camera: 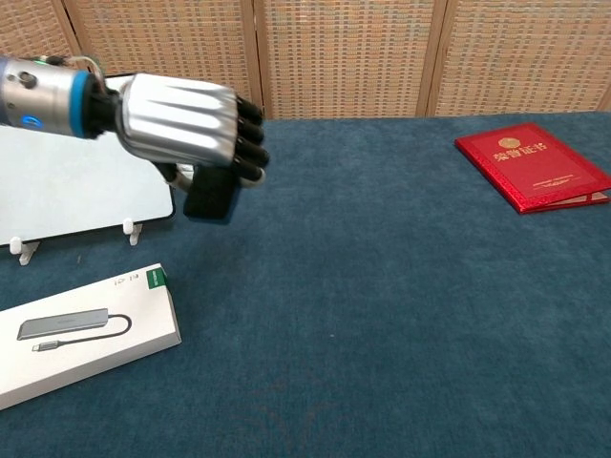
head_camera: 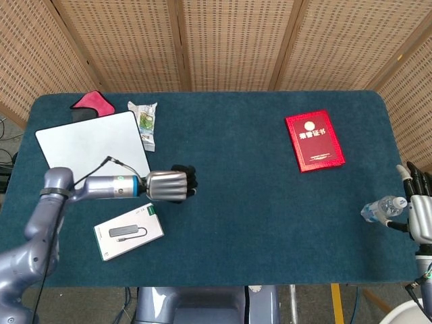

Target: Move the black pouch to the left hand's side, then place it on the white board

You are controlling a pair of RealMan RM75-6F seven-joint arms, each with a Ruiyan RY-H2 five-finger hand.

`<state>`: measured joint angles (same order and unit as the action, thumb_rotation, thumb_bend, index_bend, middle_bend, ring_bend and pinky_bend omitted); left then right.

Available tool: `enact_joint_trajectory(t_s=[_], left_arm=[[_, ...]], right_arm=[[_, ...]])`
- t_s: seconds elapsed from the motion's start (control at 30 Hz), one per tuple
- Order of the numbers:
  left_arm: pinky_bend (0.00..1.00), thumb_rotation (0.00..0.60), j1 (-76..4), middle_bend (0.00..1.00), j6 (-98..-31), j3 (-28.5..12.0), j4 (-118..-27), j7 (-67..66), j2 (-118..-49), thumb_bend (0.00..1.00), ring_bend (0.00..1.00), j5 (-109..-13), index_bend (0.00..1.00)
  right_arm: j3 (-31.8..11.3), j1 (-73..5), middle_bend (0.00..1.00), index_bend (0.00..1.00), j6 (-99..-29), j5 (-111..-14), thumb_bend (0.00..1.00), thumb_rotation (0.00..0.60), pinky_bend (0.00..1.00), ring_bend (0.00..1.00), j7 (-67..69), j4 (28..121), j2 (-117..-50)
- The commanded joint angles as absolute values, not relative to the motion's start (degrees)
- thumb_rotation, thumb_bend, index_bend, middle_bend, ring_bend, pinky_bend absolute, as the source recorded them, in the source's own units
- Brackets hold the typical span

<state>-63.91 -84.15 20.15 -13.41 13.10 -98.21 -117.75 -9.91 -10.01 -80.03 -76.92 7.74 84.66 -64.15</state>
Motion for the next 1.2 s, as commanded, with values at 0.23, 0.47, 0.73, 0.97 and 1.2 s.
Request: enact_joint_trajectory(t_s=[0.23, 0.47, 0.73, 0.97, 1.2], left_arm=[[0.37, 0.6, -52.2, 0.47, -82.9, 18.8, -26.4, 1.9, -82.4, 0.31, 0.49, -111.6, 0.78], [0.37, 0.6, -48.1, 0.47, -76.1, 19.1, -26.9, -1.1, -80.5, 0.3, 0.49, -109.4, 0.78], [0.37, 0.6, -47.6, 0.47, -73.3, 18.0, -20.3, -3.0, -85.9, 0.3, 0.49, -109.1, 0.78], [0.37, 0.6, -46.7, 0.47, -71.1, 16.8, -15.3, -4.0, -89.6, 0.3, 0.49, -107.8, 0.78], [0.24, 0.6, -45.9, 0.13, -70.0, 15.7, -12.3, -3.6, -92.0, 0.23, 0.16, -106.4, 0.43]], right_arm=[[-9.2, -10.0, 0.0, 0.0, -79.7, -78.2, 0.0, 0.6, 0.0, 0.0, 7.4, 85.9, -63.7], [-8.9, -10.2, 0.0, 0.0, -79.5, -78.9, 0.0, 0.6, 0.0, 0.0, 6.4, 86.7, -63.6], [-8.6, -10.5, 0.0, 0.0, -78.9, -79.3, 0.0, 0.6, 0.0, 0.0, 5.4, 87.3, -63.6], [-8.5, -10.5, 0.0, 0.0, -78.2, -78.8, 0.0, 0.6, 0.0, 0.0, 6.3, 86.9, -63.3], [-8.6, -10.4, 0.0, 0.0, -78.1, -78.8, 0.0, 0.6, 0.0, 0.0, 6.9, 86.9, -63.3]])
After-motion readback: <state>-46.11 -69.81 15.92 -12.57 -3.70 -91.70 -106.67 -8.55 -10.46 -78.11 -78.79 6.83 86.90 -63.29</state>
